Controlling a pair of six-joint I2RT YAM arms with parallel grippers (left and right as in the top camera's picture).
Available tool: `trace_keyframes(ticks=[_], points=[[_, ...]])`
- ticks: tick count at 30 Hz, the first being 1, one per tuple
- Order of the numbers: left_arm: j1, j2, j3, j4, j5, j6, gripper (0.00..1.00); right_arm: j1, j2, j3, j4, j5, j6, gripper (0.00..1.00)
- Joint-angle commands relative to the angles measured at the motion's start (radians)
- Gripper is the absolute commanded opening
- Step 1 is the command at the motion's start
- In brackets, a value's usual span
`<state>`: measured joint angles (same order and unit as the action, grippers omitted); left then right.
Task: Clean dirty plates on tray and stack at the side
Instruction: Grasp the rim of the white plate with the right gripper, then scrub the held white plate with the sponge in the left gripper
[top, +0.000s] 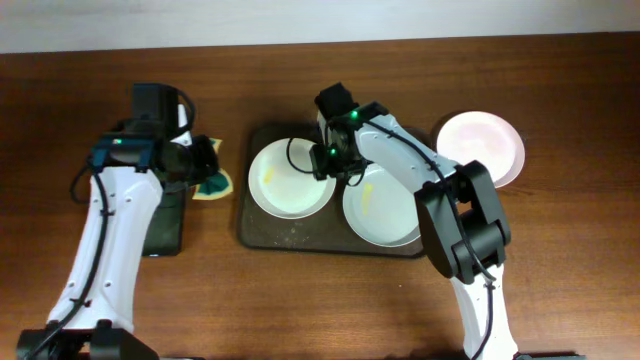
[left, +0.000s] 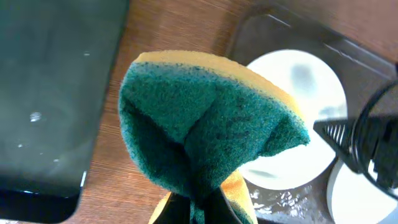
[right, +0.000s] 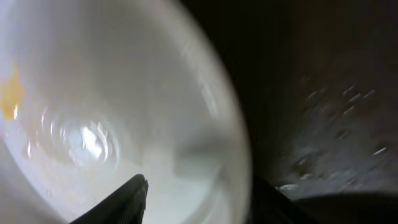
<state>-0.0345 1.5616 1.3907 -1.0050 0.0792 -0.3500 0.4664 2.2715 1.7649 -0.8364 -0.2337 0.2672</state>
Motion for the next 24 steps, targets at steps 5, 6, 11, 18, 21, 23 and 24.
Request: trace_keyframes(ticks=[5,6,11,18,21,23,24], points=[[-0.043,0.05,-0.019,0.033,0.064,0.027,0.0,0.01,0.013,-0.023,0.029,0.036,0.091,0.13],[-0.046,0.089,-0.019,0.045,0.105,0.051,0.0,0.018,0.013,-0.039,0.028,0.066,0.09,0.1],[-0.098,0.184,-0.019,0.101,0.169,0.095,0.0,0.016,0.013,-0.06,0.023,0.053,-0.008,0.04],[-0.195,0.302,-0.019,0.283,0.143,-0.002,0.0,-0.037,0.013,-0.06,-0.007,0.027,-0.101,0.04],[-0.194,0.399,-0.019,0.327,0.143,-0.003,0.0,-0.055,0.013,-0.06,-0.008,0.026,-0.101,0.04],[-0.195,0.459,-0.019,0.362,0.214,-0.019,0.0,-0.066,0.013,-0.06,-0.006,0.016,-0.103,0.04],[-0.195,0.477,-0.019,0.374,0.252,-0.02,0.0,-0.067,0.013,-0.06,-0.005,0.015,-0.103,0.04]])
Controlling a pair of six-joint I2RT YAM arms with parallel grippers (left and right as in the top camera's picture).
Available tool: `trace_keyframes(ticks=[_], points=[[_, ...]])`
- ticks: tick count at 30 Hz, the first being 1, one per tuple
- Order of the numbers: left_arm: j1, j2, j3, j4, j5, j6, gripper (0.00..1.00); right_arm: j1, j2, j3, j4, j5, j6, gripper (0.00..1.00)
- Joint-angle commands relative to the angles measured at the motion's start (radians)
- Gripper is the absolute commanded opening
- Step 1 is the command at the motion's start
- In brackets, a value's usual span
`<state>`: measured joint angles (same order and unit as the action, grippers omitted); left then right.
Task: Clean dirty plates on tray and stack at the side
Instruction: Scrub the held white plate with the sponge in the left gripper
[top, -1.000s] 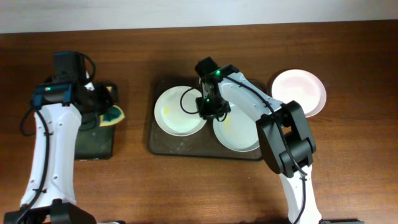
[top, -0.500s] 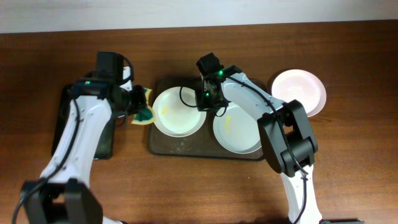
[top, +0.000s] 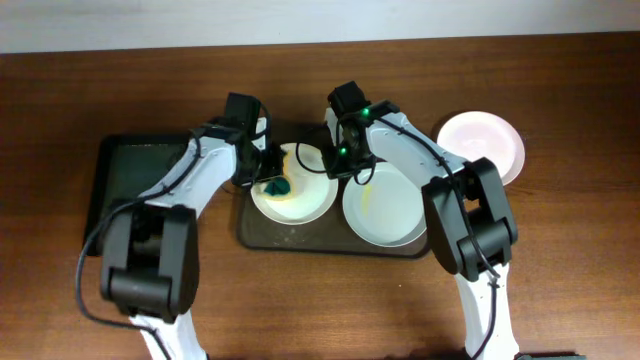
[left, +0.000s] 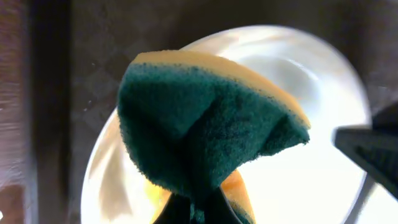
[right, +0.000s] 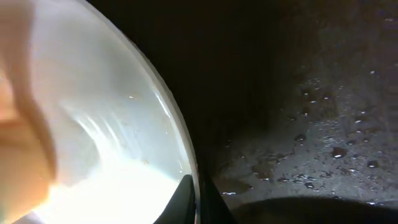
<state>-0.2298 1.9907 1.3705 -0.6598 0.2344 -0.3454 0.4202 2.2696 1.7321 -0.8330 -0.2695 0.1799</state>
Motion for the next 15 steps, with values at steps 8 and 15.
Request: trace_keyframes(ticks=[8,15], points=[[-0.002,0.109,0.027,-0.068,-0.351,-0.028,0.0,-0.021,0.015,-0.027,-0.008,0.052,-0.015,0.04],[-0.006,-0.031,0.164,-0.206,-0.28,-0.109,0.0,-0.021,0.015,-0.027,-0.007,0.052,-0.015,0.04]])
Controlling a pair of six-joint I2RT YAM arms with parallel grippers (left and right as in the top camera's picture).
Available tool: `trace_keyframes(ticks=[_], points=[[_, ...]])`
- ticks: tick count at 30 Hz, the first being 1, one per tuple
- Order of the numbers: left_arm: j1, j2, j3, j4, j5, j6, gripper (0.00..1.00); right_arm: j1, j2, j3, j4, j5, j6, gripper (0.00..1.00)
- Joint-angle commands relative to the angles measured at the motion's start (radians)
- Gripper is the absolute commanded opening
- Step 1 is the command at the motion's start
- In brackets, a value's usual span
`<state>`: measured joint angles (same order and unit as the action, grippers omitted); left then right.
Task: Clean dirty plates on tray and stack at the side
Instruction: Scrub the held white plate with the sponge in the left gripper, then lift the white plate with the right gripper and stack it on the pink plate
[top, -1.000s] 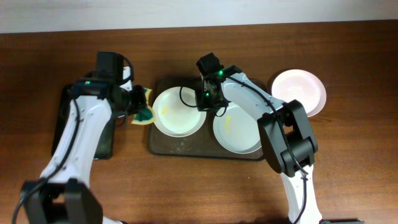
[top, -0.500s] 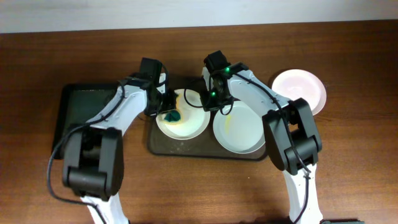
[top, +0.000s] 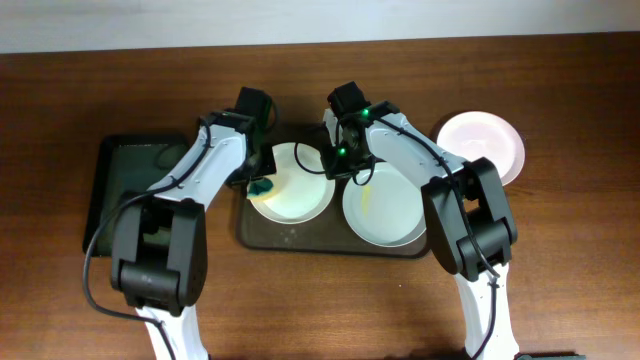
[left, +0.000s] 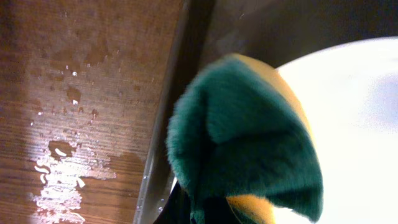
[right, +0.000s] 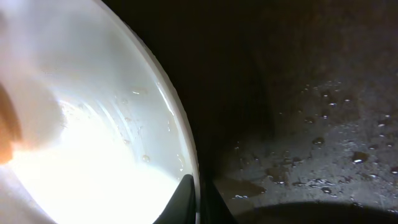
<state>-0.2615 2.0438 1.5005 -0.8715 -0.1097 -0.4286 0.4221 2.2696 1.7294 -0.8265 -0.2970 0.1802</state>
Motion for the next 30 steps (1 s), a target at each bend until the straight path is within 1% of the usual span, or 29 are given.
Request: trace_keyframes(ticks=[1,3,4,9,12,14,16,17,19,20,23,25,27,30], points=[[0.026,-0.086,0.034,0.013,0.197,-0.026,0.0,-0.023,0.015,-0.025,-0.011,0.079,-0.015,0.04],[0.021,-0.071,0.024,0.027,0.303,-0.026,0.0,-0.023,0.015,-0.025,-0.006,0.079,-0.015,0.04],[0.012,-0.064,0.015,0.033,0.325,-0.026,0.0,-0.023,0.015,-0.025,-0.006,0.079,-0.015,0.04],[-0.07,-0.023,-0.055,0.113,0.33,-0.031,0.0,-0.023,0.015,-0.025,0.005,0.079,0.002,0.04],[-0.07,0.048,-0.057,0.119,0.299,-0.031,0.0,-0.023,0.015,-0.025,0.006,0.079,0.005,0.04],[-0.071,0.09,-0.059,0.09,0.117,-0.031,0.0,-0.023,0.015,-0.025,0.004,0.08,0.004,0.04],[-0.064,0.085,-0.057,0.025,-0.101,-0.032,0.0,-0.024,0.015,-0.025,0.005,0.08,0.004,0.04],[-0.056,0.079,-0.053,-0.008,-0.2,-0.064,0.0,-0.023,0.015,-0.025,0.005,0.08,0.005,0.04],[-0.034,0.053,-0.031,-0.105,-0.402,-0.179,0.0,-0.023,0.015,-0.025,0.002,0.08,0.004,0.04],[-0.018,0.02,-0.023,-0.12,-0.438,-0.178,0.0,-0.023,0.014,-0.025,0.0,0.08,0.004,0.04],[0.003,-0.096,-0.014,-0.121,-0.424,-0.178,0.0,-0.023,0.014,-0.003,-0.026,0.08,0.004,0.04],[0.004,-0.23,-0.013,-0.113,-0.319,-0.177,0.0,-0.023,-0.012,0.031,-0.049,0.08,0.003,0.04],[0.014,-0.321,-0.013,-0.105,-0.219,-0.148,0.0,-0.023,-0.064,0.042,-0.049,0.08,0.0,0.04],[0.093,-0.457,-0.013,-0.119,-0.109,-0.138,0.0,-0.001,-0.175,0.044,-0.058,0.121,-0.058,0.04]])
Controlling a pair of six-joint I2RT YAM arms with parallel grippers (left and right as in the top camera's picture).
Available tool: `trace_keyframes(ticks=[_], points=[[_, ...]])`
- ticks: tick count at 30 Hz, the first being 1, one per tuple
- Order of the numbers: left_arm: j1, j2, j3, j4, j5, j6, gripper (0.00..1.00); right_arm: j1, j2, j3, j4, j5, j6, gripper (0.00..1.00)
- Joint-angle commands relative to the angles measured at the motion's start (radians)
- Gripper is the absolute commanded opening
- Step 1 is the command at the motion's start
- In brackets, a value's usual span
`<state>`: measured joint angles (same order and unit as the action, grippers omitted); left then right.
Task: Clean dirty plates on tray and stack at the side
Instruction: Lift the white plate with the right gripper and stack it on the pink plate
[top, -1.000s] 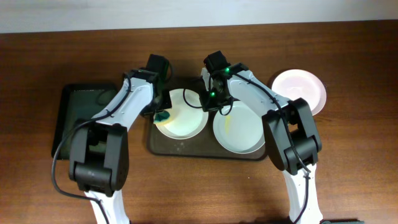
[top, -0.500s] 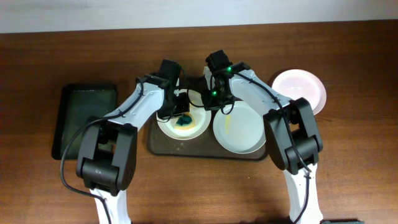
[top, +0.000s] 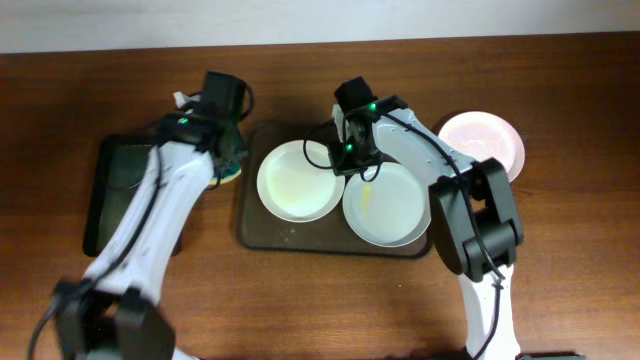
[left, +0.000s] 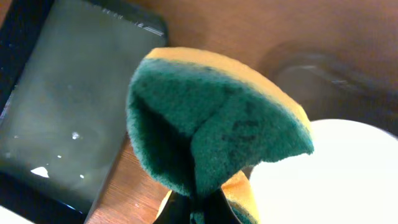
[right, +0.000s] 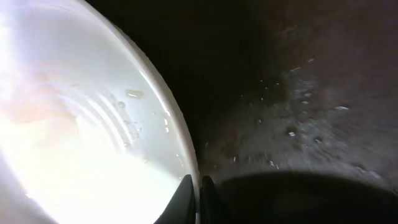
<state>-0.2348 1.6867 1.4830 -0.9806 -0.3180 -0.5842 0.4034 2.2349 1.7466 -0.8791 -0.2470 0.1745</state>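
Observation:
Two white plates lie on the dark tray (top: 262, 232). The left plate (top: 293, 182) looks plain white and wet. A yellow smear marks the right plate (top: 388, 208). My right gripper (top: 346, 163) is shut on the left plate's right rim; the right wrist view shows its thin fingers (right: 186, 194) pinching the rim of that plate (right: 74, 124). My left gripper (top: 226, 160) hangs left of the tray, shut on a folded green and yellow sponge (left: 217, 124). A pink plate (top: 483, 145) sits on the table at the right.
A black basin (top: 115, 200) with water lies at the left, close beside the sponge; it also shows as the basin (left: 56, 118) in the left wrist view. Water drops spot the tray floor (right: 298, 93). Brown table surrounds everything.
My left gripper with the sponge was at the left plate's left edge inside the tray; now it is off the tray, over the table between basin and tray. The right gripper still pinches the rim.
At first the sponge hung by the basin and my right fingers stood apart round the left plate's rim, which bore a yellow mark. Then the rim was pinched and the sponge lay on the plate, later at its left edge. Now the sponge is away and the mark no longer shows.

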Motion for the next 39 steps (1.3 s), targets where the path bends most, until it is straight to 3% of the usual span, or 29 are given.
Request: trace_keyframes(ticks=[1,2,6,10,14,20,21,22,23,24,26,27,32,36,39], points=[[0.101,-0.126,0.005,-0.034,0.113,0.018,0.0,0.035,-0.172,0.027,-0.008,0.109,-0.076,0.04],[0.15,-0.149,0.005,-0.078,0.113,0.018,0.0,0.067,-0.214,0.027,-0.011,0.189,-0.116,0.04],[0.349,-0.155,0.001,-0.158,0.113,0.036,0.0,0.291,-0.349,0.027,0.001,0.885,-0.16,0.04],[0.399,-0.155,-0.003,-0.156,0.114,0.035,0.0,0.494,-0.35,0.027,0.03,1.436,-0.347,0.04],[0.399,-0.148,-0.015,-0.146,0.114,0.035,0.0,0.584,-0.349,0.027,0.092,1.679,-0.507,0.04],[0.399,-0.148,-0.015,-0.146,0.125,0.035,0.0,0.589,-0.349,0.026,0.09,1.766,-0.484,0.04],[0.399,-0.148,-0.015,-0.147,0.125,0.035,0.0,0.583,-0.349,0.026,0.064,1.749,-0.348,0.04],[0.399,-0.148,-0.015,-0.147,0.124,0.035,0.0,0.536,-0.348,0.018,-0.074,1.528,-0.018,0.04],[0.399,-0.148,-0.015,-0.147,0.124,0.035,0.0,0.454,-0.331,-0.01,-0.1,1.163,0.035,0.04],[0.399,-0.148,-0.015,-0.147,0.124,0.035,0.0,0.377,-0.315,-0.017,-0.158,0.895,-0.051,0.04],[0.399,-0.148,-0.015,-0.15,0.124,0.035,0.0,0.233,-0.333,-0.017,-0.269,0.8,0.249,0.04],[0.399,-0.148,-0.015,-0.149,0.124,0.035,0.0,0.158,-0.359,-0.017,-0.277,0.733,0.305,0.04],[0.399,-0.148,-0.015,-0.149,0.124,0.035,0.0,-0.312,-0.406,-0.038,-0.281,0.383,0.302,0.04],[0.399,-0.148,-0.016,-0.146,0.124,0.035,0.0,-0.655,-0.405,-0.174,-0.214,0.287,0.301,0.04],[0.399,-0.148,-0.016,-0.14,0.124,0.035,0.0,-0.799,-0.404,-0.307,-0.043,0.057,0.127,0.04]])
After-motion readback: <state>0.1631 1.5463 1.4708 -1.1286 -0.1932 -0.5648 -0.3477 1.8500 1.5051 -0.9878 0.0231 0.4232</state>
